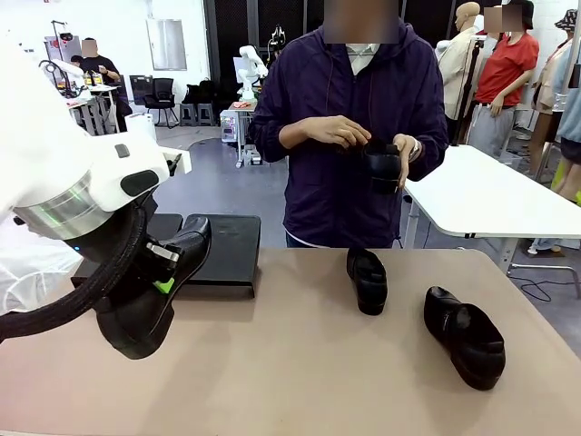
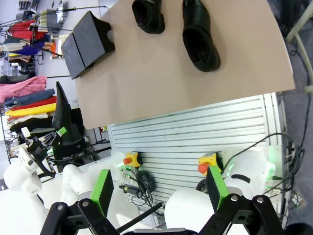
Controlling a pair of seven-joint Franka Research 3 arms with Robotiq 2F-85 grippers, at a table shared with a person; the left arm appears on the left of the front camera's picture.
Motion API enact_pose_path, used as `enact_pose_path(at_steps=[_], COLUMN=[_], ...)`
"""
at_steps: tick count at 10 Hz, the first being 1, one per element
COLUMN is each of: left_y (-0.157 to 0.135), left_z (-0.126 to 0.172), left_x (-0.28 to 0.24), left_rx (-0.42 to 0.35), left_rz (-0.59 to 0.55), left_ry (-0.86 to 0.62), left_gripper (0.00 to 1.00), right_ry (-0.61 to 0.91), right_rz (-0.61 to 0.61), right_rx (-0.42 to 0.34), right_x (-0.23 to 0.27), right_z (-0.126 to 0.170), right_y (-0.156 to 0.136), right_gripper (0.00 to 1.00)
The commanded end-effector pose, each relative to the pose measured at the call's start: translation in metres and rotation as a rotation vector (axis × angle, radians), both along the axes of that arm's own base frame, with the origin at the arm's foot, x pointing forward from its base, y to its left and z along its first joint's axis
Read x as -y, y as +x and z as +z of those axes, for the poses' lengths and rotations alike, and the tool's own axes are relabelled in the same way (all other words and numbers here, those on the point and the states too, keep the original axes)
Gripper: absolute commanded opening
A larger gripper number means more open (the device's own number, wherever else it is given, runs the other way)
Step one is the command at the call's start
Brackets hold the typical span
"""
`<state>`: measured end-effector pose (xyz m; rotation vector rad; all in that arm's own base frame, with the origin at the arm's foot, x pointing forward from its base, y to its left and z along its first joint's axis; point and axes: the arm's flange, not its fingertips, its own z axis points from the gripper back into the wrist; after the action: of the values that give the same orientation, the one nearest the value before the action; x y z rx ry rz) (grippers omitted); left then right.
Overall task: Organize the shoes by placing them on the stand.
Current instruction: Place the Shoe from the middle of the table onto the Shoes Stand.
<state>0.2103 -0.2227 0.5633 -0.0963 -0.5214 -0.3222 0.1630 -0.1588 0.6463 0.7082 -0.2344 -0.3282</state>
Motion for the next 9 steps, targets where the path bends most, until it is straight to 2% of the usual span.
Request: enact_pose_path(at_steps=[1,3,4,5,6,7,9], left_y=[0.0,0.029,0.052,0.085,0.127,0.163,0.202], left_z=[0.0,0.007,0.012,0.013,0.004,-0.012,-0.04], left_x=[0.0,-0.015,-0.031,-0.054,-0.088,-0.125,-0.182], left_rx=[0.0,0.012,0.03,0.052,0.106,0.135,0.161], left_rz=[0.0,0.129,0.13,0.197,0.2,0.295,0.262], left_ry=[0.0,-0.008,-0.004,-0.021,0.018,0.025,0.089], left_gripper=[0.0,0.0,0.0,0.0,0.0,0.0,0.0], right_ry=[0.014,0.014,0.014,0.014,0.014,0.014,0.014], right_rz=[0.011,0.011,0.011,0.011,0.011,0.011,0.011], right_rx=[0.02,0.02,0.02,0.02,0.02,0.02,0.02], right_x=[-0.001,-0.001,-0.001,-0.001,-0.001,-0.001,-0.001], right_z=[0.001,0.001,0.001,0.001,0.001,0.001,0.001], right_y=[0.0,0.0,0.0,0.0,0.0,0.0,0.0], right_gripper=[1.0,1.0,1.0,1.0,1.0,1.0,1.0])
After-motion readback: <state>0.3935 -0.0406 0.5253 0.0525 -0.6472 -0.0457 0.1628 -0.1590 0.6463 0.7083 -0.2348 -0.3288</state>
